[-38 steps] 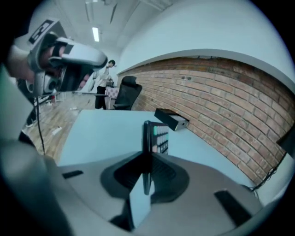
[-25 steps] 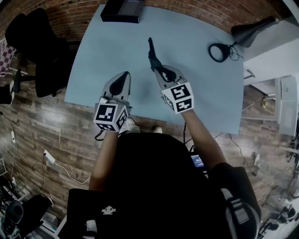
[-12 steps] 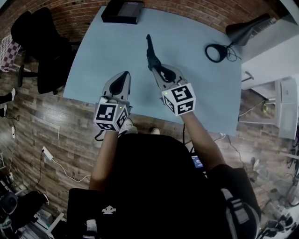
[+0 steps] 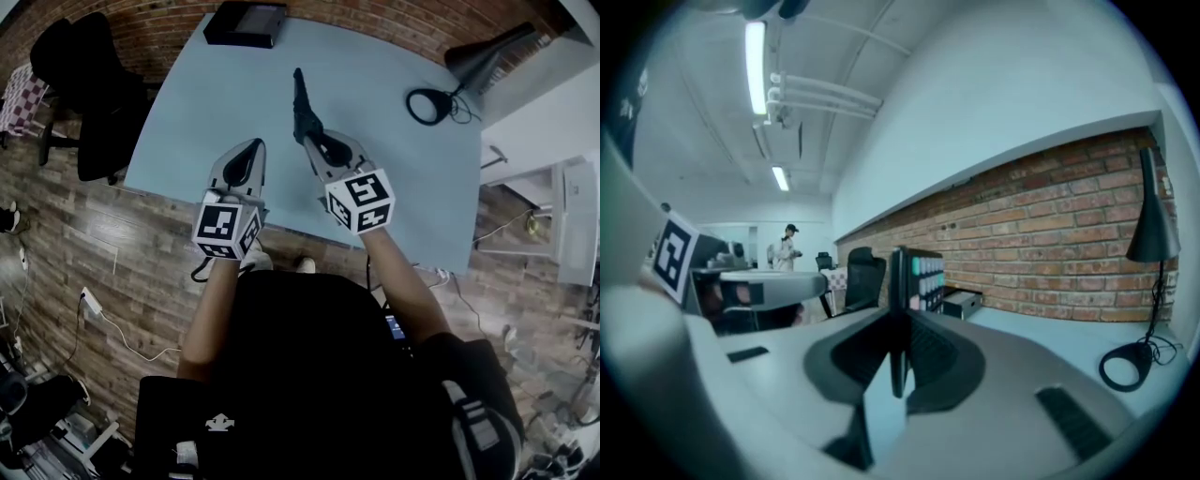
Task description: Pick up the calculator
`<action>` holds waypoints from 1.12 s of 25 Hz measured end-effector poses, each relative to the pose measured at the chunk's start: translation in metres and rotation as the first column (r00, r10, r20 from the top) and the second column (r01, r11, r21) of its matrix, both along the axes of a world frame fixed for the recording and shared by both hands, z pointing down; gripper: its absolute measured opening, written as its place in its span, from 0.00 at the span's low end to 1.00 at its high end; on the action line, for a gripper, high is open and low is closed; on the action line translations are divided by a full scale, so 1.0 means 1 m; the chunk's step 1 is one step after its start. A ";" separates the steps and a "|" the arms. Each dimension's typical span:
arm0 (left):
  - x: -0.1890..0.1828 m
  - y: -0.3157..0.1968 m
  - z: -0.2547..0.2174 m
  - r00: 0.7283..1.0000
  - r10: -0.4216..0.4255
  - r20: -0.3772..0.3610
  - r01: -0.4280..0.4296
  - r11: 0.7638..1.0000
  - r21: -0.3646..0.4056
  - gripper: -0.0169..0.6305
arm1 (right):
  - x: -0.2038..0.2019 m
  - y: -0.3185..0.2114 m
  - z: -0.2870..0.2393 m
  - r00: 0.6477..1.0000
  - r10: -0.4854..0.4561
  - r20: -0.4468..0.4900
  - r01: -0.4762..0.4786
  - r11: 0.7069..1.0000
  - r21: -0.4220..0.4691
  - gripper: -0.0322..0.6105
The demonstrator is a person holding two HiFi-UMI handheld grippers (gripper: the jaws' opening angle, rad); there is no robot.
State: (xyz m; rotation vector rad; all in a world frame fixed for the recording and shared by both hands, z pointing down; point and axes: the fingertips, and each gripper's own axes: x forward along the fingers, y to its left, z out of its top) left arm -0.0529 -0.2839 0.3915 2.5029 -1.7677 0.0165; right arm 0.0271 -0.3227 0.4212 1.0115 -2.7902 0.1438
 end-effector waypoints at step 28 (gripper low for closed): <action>0.004 0.043 -0.013 0.995 -0.102 0.004 0.102 0.995 0.025 0.03 | 0.006 0.035 -0.019 0.996 -0.064 0.057 0.062 0.998 0.030 0.13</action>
